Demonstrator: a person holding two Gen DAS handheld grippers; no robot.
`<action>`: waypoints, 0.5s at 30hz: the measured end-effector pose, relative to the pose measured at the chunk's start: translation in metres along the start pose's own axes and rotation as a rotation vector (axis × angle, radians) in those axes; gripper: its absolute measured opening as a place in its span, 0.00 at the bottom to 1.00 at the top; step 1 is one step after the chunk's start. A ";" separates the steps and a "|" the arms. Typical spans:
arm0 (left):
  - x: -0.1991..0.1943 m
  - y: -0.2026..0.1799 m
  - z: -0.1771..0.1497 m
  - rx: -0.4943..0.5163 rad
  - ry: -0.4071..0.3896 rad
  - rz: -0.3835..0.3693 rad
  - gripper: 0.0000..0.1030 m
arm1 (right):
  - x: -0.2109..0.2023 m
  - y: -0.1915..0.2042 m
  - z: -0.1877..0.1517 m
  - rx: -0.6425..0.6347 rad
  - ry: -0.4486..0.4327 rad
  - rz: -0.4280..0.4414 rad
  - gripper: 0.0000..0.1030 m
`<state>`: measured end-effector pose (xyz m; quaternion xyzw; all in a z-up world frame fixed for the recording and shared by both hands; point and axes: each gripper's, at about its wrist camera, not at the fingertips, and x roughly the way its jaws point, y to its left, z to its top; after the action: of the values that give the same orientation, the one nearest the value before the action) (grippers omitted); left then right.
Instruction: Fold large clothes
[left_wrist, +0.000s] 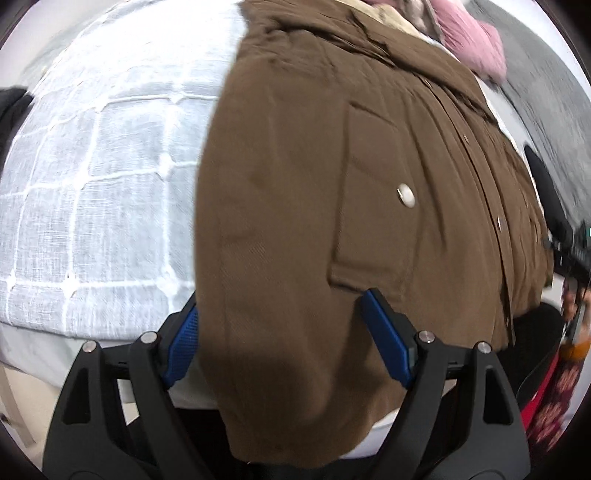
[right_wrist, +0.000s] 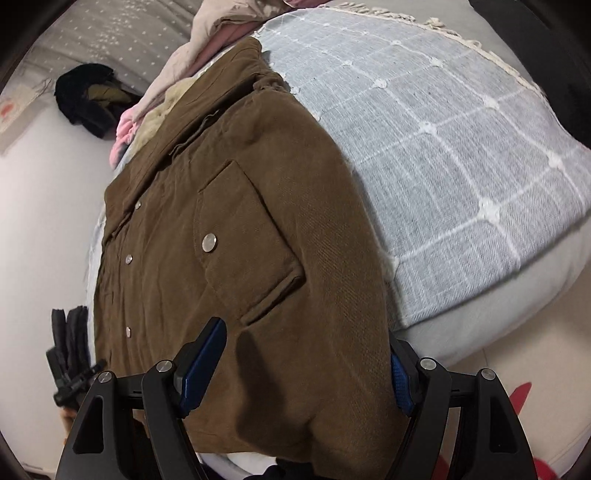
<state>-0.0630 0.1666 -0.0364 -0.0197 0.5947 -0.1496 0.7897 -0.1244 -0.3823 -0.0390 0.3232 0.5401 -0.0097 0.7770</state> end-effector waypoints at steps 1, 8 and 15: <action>-0.001 -0.002 -0.002 0.021 0.002 0.006 0.81 | 0.001 0.001 -0.001 -0.002 0.004 0.000 0.76; -0.004 -0.009 -0.016 0.042 0.019 -0.012 0.81 | 0.003 0.001 -0.007 -0.009 0.038 -0.007 0.76; -0.005 -0.012 -0.026 0.054 0.050 -0.041 0.81 | 0.005 0.003 -0.013 -0.031 0.073 -0.028 0.77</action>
<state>-0.0917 0.1601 -0.0372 -0.0068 0.6093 -0.1824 0.7717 -0.1326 -0.3719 -0.0443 0.3039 0.5727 -0.0005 0.7614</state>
